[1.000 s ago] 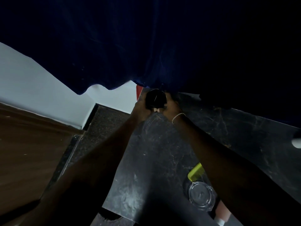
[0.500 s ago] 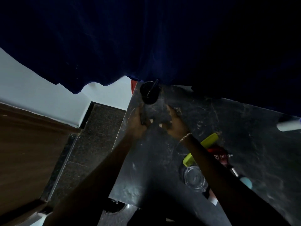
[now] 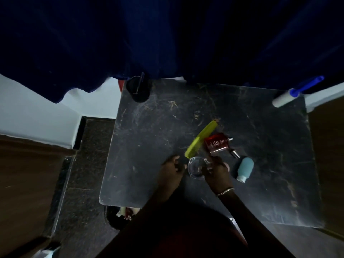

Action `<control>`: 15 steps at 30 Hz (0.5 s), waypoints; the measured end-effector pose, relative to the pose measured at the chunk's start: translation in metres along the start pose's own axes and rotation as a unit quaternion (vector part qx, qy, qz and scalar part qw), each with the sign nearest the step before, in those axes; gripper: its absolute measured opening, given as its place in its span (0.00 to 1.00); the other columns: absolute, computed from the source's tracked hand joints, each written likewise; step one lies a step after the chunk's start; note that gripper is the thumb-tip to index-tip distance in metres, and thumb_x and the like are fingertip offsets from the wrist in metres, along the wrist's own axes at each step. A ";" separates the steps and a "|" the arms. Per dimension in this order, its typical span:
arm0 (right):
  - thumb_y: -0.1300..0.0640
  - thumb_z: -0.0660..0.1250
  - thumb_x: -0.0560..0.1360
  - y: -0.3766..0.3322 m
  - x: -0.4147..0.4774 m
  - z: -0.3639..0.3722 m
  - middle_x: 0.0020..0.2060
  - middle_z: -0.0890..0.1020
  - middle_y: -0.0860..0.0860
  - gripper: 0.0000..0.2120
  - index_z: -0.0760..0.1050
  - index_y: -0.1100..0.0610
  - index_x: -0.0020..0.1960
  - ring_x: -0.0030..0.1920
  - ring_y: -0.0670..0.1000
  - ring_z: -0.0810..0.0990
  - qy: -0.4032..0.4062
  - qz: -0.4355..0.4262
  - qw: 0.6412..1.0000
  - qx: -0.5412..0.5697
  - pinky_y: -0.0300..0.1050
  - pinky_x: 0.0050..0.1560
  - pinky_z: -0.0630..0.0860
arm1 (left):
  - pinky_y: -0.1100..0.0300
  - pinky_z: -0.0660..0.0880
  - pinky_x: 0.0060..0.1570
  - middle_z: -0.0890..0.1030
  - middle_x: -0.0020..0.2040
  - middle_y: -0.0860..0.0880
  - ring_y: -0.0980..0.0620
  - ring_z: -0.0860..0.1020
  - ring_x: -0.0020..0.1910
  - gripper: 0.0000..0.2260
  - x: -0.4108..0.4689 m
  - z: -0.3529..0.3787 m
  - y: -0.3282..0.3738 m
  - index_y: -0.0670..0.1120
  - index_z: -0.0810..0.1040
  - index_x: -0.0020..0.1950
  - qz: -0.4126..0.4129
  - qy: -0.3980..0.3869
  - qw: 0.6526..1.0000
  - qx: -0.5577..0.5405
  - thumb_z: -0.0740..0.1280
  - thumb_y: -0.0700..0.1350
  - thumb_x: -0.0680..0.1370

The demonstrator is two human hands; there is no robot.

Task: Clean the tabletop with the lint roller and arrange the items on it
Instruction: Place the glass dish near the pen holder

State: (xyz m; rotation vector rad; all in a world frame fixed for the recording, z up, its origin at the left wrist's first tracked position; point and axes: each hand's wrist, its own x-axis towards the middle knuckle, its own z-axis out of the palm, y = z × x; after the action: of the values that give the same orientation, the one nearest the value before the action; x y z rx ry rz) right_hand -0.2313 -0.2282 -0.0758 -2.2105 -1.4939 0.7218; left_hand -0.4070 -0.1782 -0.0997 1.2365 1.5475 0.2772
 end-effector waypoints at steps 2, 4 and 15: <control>0.60 0.71 0.72 0.013 0.000 -0.005 0.56 0.82 0.59 0.17 0.80 0.59 0.60 0.56 0.61 0.81 -0.043 0.030 0.998 -0.036 0.50 0.58 0.77 | 0.50 0.81 0.60 0.85 0.60 0.43 0.46 0.85 0.55 0.22 -0.004 0.014 0.007 0.45 0.78 0.70 -0.019 0.005 1.000 0.014 0.74 0.46 0.77; 0.56 0.68 0.75 0.022 0.003 -0.007 0.58 0.81 0.57 0.15 0.80 0.57 0.61 0.59 0.59 0.79 -0.087 0.056 0.993 -0.063 0.49 0.61 0.76 | 0.53 0.80 0.60 0.86 0.58 0.44 0.45 0.85 0.57 0.18 -0.004 0.021 0.012 0.46 0.80 0.65 -0.038 0.021 0.998 0.048 0.74 0.47 0.77; 0.50 0.64 0.76 0.021 0.023 -0.002 0.58 0.80 0.58 0.15 0.80 0.59 0.56 0.61 0.59 0.78 -0.117 0.104 0.978 -0.141 0.50 0.61 0.76 | 0.53 0.78 0.46 0.87 0.46 0.41 0.40 0.86 0.48 0.09 -0.004 0.041 0.026 0.42 0.82 0.45 -0.064 0.046 0.989 0.124 0.72 0.47 0.76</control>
State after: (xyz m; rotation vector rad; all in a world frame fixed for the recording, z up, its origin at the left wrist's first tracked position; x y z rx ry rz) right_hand -0.2072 -0.2145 -0.0910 -2.6002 -1.5730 0.9119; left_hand -0.3599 -0.1873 -0.0945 1.3230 1.7729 0.0595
